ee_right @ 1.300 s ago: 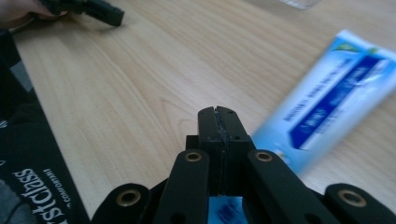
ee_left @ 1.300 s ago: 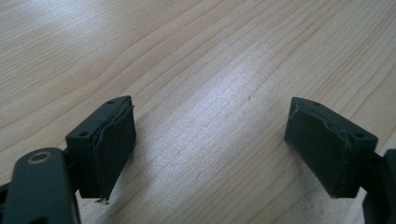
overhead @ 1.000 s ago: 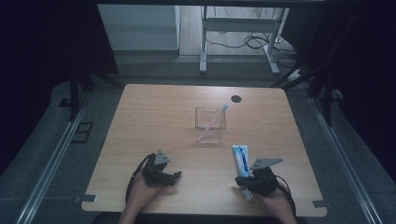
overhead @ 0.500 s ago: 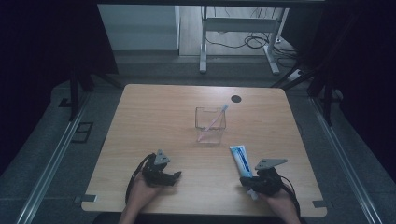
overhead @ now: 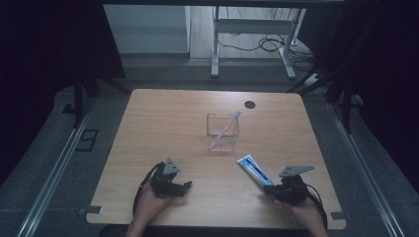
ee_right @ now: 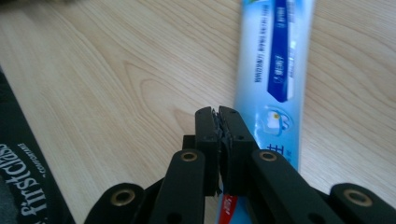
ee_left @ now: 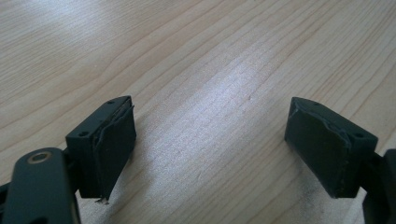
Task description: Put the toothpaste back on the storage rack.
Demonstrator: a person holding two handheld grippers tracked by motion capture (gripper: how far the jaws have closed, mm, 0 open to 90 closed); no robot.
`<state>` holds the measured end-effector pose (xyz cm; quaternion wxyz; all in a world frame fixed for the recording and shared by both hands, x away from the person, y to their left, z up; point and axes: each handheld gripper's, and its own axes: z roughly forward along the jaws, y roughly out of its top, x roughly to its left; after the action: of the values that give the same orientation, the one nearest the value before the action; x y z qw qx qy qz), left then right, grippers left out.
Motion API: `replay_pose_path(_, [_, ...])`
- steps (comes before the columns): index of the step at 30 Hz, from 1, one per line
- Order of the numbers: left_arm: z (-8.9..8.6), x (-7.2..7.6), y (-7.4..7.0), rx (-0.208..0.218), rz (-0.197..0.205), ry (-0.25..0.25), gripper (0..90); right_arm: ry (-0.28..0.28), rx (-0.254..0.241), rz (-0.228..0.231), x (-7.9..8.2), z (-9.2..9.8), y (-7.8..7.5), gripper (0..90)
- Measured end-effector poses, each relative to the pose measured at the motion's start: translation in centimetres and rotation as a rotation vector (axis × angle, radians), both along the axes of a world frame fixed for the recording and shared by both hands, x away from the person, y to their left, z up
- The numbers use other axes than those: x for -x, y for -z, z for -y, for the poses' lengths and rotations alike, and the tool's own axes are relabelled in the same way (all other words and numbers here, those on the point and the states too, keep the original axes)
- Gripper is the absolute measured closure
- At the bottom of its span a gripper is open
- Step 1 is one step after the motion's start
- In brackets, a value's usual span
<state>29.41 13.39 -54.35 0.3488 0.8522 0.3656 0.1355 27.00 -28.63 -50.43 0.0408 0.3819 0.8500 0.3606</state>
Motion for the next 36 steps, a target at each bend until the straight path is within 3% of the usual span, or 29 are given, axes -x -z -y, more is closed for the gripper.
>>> replay_pose_path(10, [0.0,0.0,0.0,-0.003,0.0,0.002,16.5,0.021,0.028,-0.012,-0.2,0.9,-0.1,84.1])
replay_pose_path(16, [0.0,0.0,0.0,-0.003,0.0,0.002,16.6,0.008,0.055,-0.003,-0.3,0.8,-1.4,80.6])
replay_pose_path(27, [0.0,0.0,0.0,-0.004,0.001,0.003,16.6,0.008,0.205,-0.003,-1.1,1.0,-3.4,66.2])
replay_pose_path(36, [0.0,0.0,0.0,-0.006,-0.001,0.004,16.5,-0.022,0.316,-0.069,-2.7,-0.2,-3.5,55.3])
